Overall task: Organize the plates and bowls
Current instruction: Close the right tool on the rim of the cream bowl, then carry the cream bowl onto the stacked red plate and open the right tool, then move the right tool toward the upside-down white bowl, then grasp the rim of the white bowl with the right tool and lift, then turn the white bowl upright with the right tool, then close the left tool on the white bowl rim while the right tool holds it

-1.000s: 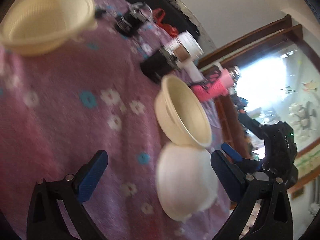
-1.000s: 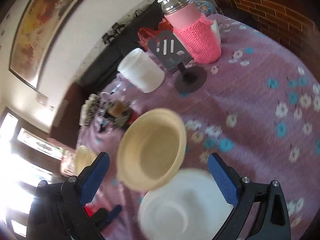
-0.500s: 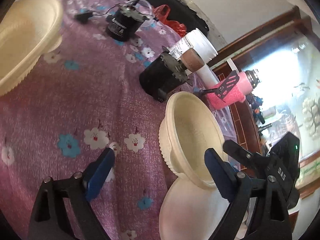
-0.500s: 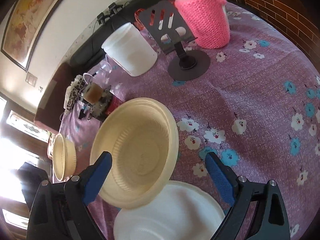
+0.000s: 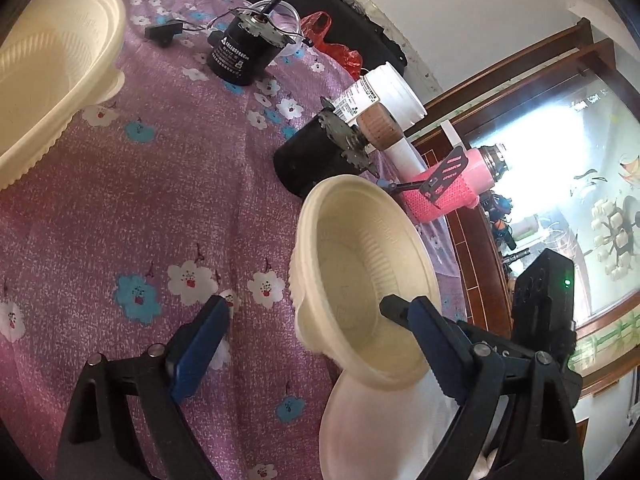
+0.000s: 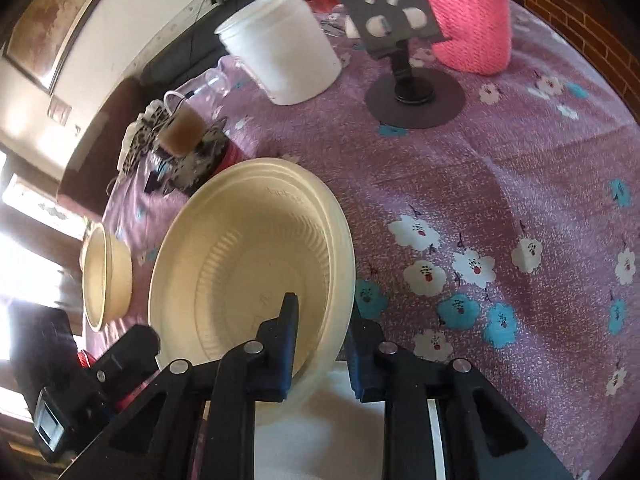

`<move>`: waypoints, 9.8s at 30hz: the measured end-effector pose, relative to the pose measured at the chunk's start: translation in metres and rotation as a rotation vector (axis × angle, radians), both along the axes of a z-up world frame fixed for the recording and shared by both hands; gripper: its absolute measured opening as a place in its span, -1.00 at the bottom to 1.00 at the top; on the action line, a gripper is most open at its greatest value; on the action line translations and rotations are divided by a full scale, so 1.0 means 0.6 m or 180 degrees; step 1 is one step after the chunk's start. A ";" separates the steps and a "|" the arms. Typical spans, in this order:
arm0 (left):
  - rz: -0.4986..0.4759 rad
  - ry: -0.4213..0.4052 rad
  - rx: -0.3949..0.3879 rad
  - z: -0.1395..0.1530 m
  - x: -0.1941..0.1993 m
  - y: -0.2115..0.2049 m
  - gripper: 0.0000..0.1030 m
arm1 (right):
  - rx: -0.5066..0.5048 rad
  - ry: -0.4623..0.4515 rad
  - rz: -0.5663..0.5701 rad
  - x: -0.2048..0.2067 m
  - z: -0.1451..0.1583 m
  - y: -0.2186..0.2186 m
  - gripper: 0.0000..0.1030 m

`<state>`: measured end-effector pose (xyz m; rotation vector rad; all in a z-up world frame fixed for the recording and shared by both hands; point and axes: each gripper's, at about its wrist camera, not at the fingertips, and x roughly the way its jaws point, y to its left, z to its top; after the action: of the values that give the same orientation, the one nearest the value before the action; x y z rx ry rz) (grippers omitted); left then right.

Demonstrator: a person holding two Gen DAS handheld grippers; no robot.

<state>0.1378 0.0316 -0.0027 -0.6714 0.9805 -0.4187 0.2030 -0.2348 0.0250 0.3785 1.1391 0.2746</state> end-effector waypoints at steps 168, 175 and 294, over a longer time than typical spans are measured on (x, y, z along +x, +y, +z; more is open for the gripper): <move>0.0314 -0.0014 0.1080 0.022 -0.022 -0.135 0.99 | 0.1910 -0.0748 -0.0676 -0.264 -0.032 -0.167 0.82; 0.0207 -0.0243 0.1186 0.017 -0.031 -0.146 0.99 | 0.2019 -0.0821 -0.0755 -0.267 -0.035 -0.181 0.82; -0.0996 -0.0434 0.2016 0.040 -0.130 -0.347 0.48 | 0.0269 -0.0899 -0.1081 -0.325 -0.015 -0.255 0.10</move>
<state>0.0599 -0.1764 0.0214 0.0839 1.0178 -0.3908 0.0082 -0.3876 0.0161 0.5809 0.7722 0.0734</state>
